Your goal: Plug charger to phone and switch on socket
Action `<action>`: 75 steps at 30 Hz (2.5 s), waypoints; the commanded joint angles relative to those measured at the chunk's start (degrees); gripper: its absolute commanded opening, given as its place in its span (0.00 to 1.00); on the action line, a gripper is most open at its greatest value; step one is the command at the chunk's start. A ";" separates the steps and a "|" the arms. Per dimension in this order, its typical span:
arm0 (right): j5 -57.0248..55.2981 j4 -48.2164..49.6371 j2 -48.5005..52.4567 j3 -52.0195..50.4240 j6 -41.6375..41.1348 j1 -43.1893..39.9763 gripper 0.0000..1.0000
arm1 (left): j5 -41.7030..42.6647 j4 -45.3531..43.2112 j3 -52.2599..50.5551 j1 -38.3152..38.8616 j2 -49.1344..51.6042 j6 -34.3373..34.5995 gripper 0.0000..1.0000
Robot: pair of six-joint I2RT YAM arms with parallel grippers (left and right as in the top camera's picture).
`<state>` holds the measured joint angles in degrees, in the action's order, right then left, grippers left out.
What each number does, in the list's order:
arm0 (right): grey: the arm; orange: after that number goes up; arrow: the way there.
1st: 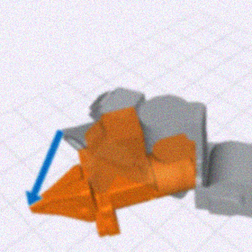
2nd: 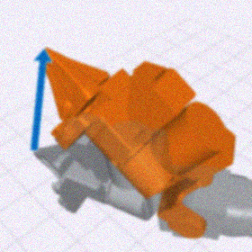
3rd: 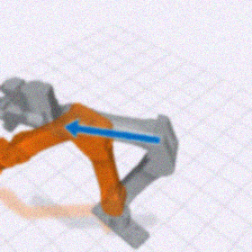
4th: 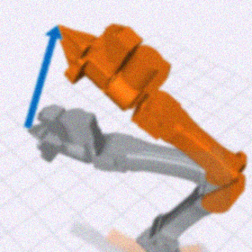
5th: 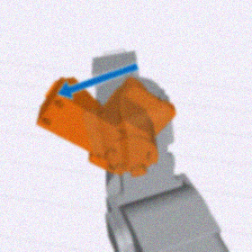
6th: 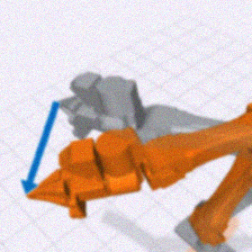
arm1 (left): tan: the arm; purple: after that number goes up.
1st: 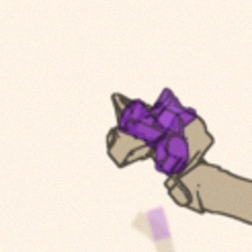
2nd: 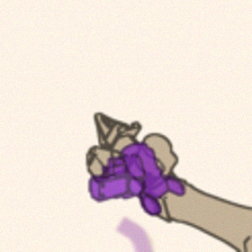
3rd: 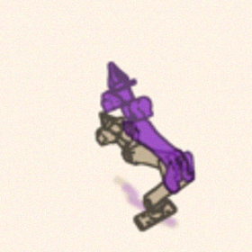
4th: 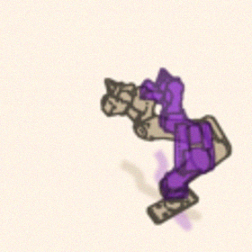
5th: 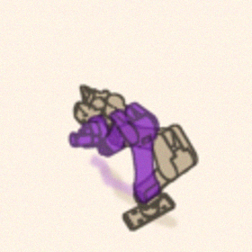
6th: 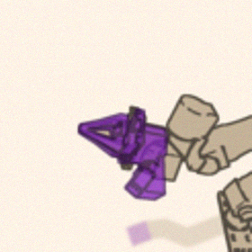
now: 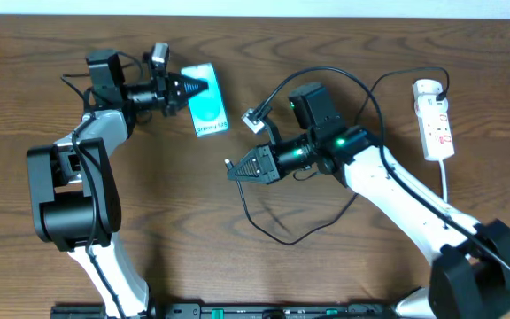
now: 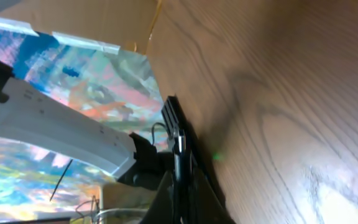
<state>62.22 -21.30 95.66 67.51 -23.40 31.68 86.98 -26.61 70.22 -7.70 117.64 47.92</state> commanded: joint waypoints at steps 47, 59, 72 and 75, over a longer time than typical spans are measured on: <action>5.53 36.15 6.05 0.57 -25.86 -5.70 0.01 | -9.53 -61.35 0.83 0.33 -0.74 58.93 0.07; 5.88 36.98 6.05 0.57 -25.88 -4.81 0.01 | -7.37 -61.37 0.83 2.69 -0.72 57.81 0.07; 5.64 36.94 6.05 0.57 -25.88 -4.46 0.01 | -6.05 -61.33 0.83 2.71 -0.72 58.47 0.07; 5.44 36.92 6.05 0.57 -25.88 -4.24 0.01 | -7.10 -61.33 0.83 2.71 -0.74 58.90 0.07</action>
<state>67.26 15.51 101.25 67.44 -49.04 26.72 81.08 -87.00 70.17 -4.82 117.64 106.45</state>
